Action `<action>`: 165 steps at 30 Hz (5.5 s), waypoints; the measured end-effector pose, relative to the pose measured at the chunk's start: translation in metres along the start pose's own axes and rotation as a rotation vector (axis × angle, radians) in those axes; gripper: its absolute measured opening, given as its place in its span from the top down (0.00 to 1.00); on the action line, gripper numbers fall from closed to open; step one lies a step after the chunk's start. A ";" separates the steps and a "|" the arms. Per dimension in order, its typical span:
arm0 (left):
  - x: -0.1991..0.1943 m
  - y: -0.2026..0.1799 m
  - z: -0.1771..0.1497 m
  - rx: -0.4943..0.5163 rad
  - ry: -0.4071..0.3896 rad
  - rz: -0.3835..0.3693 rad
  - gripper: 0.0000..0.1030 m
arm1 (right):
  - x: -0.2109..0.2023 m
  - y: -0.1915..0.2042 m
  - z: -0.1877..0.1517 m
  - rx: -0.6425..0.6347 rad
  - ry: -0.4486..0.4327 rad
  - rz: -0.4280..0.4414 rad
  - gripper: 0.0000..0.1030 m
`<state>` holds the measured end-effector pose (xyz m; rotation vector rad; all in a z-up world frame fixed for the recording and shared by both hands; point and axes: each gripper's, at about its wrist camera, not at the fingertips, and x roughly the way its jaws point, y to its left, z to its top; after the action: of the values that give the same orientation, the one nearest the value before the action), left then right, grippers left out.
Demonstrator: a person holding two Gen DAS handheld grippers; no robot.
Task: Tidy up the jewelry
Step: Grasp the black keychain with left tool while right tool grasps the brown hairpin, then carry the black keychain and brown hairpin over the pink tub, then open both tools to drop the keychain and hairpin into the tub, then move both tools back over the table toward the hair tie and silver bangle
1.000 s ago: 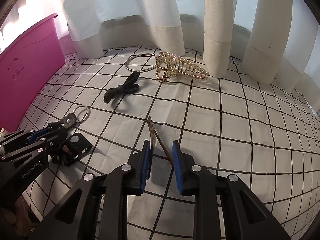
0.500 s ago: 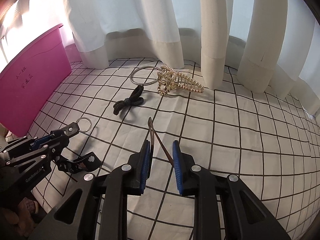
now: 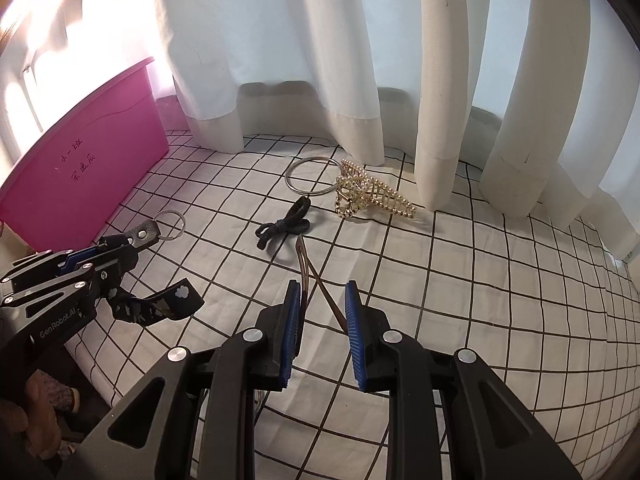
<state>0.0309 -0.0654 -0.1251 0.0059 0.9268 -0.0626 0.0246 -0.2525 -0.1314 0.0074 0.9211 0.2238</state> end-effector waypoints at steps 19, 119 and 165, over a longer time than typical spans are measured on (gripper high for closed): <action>-0.072 0.039 0.030 -0.111 -0.130 0.124 0.84 | -0.035 0.059 0.063 -0.146 -0.139 0.165 0.78; -0.106 0.315 0.100 -0.209 -0.047 0.263 0.22 | 0.019 0.324 0.218 -0.141 0.057 0.324 0.41; 0.001 0.000 0.064 0.257 0.026 -0.141 0.15 | -0.047 0.017 -0.061 0.437 0.055 -0.020 0.39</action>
<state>0.0827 -0.0675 -0.0875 0.1797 0.9390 -0.3131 -0.0543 -0.2507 -0.1292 0.3970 1.0093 0.0001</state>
